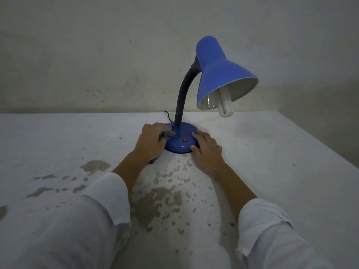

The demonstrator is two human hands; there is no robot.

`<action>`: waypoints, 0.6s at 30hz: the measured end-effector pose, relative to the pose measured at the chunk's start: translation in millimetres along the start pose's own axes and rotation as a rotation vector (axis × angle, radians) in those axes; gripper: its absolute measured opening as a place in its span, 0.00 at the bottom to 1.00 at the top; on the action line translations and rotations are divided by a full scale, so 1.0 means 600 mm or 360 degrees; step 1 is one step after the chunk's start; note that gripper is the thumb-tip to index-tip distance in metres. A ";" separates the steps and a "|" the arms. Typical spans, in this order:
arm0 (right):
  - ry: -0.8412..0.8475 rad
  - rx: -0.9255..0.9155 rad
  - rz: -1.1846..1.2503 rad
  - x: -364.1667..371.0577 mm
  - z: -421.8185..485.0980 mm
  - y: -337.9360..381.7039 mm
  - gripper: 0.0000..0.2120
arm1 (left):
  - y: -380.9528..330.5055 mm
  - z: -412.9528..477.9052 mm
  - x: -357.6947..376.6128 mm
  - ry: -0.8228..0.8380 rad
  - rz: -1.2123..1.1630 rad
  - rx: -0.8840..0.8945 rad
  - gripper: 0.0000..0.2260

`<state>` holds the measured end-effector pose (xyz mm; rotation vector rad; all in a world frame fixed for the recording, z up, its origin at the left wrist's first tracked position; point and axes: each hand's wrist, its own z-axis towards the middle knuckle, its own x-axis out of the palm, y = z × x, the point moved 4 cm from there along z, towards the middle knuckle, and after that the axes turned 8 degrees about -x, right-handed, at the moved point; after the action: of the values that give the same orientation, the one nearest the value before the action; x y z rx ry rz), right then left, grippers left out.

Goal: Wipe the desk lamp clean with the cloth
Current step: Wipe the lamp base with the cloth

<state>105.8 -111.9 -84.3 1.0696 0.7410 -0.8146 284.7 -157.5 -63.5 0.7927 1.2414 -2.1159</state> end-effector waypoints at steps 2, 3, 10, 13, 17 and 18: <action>0.0012 0.0012 -0.0011 -0.001 0.000 0.001 0.23 | -0.017 -0.010 -0.010 0.0162 0.0021 0.0079 0.08; 0.0017 0.0015 -0.0017 -0.001 -0.001 0.001 0.23 | -0.024 -0.012 -0.015 0.0258 0.0017 0.0088 0.08; -0.0019 -0.0018 -0.0017 -0.003 -0.002 0.000 0.22 | -0.039 -0.013 0.008 0.0140 0.0191 0.0032 0.09; -0.0018 -0.0018 -0.0012 -0.003 0.000 0.001 0.22 | -0.047 -0.026 0.014 0.0083 0.0215 0.0079 0.08; -0.0015 -0.0025 -0.0020 -0.004 0.000 -0.002 0.22 | -0.053 -0.019 -0.010 0.0293 0.0084 0.0049 0.08; -0.0019 -0.0024 -0.0017 -0.004 0.000 -0.003 0.22 | -0.047 -0.014 -0.014 0.0292 0.0080 0.0029 0.08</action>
<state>103.0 -111.9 -83.0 1.0476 0.7424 -0.8226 272.0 -136.9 -45.2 1.0346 1.2819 -2.0539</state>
